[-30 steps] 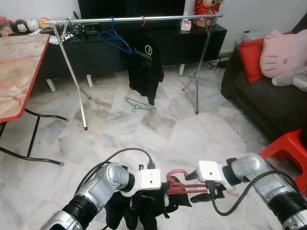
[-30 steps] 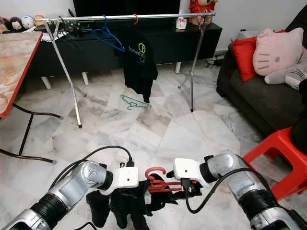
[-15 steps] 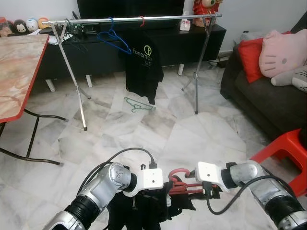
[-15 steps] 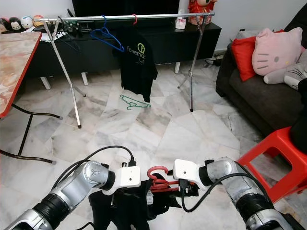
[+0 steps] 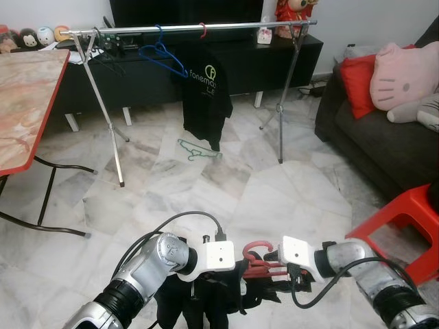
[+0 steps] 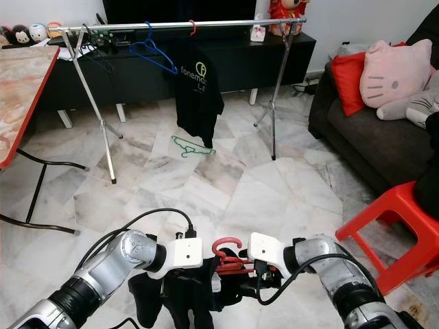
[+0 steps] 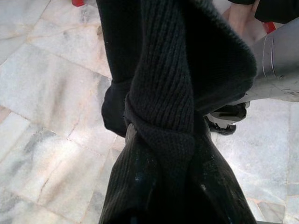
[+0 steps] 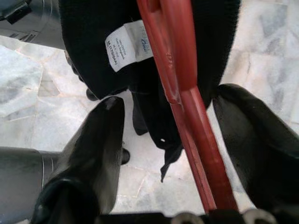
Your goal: Hang hanger
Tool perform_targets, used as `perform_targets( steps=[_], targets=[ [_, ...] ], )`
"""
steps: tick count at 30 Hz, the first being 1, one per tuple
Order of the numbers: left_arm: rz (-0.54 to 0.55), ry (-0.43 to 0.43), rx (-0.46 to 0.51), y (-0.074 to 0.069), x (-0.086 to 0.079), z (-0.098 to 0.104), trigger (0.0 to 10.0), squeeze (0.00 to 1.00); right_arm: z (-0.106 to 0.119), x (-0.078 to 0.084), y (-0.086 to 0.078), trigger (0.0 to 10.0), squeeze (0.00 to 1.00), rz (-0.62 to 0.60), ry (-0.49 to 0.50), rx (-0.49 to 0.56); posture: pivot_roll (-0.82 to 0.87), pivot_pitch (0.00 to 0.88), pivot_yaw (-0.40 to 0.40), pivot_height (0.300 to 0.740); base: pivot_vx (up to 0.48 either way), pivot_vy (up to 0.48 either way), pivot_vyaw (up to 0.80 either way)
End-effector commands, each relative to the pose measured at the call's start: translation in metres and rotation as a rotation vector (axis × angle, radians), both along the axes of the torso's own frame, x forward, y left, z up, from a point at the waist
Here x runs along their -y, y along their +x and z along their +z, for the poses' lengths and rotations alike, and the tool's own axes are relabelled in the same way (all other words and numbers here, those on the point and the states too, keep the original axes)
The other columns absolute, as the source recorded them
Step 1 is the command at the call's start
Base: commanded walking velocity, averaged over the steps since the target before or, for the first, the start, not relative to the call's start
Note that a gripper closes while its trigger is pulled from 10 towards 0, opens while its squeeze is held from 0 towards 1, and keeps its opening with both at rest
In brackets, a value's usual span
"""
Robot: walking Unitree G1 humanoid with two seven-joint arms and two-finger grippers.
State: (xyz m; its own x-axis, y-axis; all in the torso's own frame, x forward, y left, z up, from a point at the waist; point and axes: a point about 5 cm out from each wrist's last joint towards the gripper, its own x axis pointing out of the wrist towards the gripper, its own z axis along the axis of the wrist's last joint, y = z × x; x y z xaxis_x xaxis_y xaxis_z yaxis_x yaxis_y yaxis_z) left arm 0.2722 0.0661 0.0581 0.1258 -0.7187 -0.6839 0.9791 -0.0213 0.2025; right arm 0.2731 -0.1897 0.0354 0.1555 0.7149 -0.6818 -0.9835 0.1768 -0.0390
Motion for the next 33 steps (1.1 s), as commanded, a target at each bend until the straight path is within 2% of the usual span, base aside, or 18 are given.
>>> perform_targets(
  steps=[1,2,3,11,33],
  targets=[
    [-0.023,-0.033,0.039,0.0026,0.0062,0.0117,10.0,0.00,0.0016,0.0020,0.0013,0.8,0.00,-0.011,0.011,0.003,-0.07,0.000,-0.061,0.740,0.000,0.000,0.00],
    [-0.023,-0.033,0.039,0.0026,0.0062,0.0117,10.0,0.00,0.0016,0.0020,0.0013,0.8,0.00,-0.011,0.011,0.003,-0.07,0.000,-0.061,0.740,0.000,0.000,0.00],
    [-0.025,-0.033,0.038,0.0021,0.0063,0.0116,10.0,0.00,0.0005,0.0012,0.0006,0.0,0.00,-0.012,0.015,0.000,-0.07,0.000,-0.062,0.740,0.000,0.000,0.00],
    [-0.036,-0.037,0.026,0.0000,0.0080,0.0114,10.0,0.00,-0.0022,-0.0029,0.0032,0.0,0.00,-0.042,0.026,0.031,-0.07,0.000,-0.064,0.740,0.000,0.000,0.00],
    [-0.044,-0.042,0.022,-0.0027,0.0094,0.0119,10.0,0.00,-0.0039,-0.0049,0.0029,0.0,0.00,-0.056,0.054,0.029,-0.07,0.000,-0.068,0.740,0.000,0.000,0.00]
  ],
)
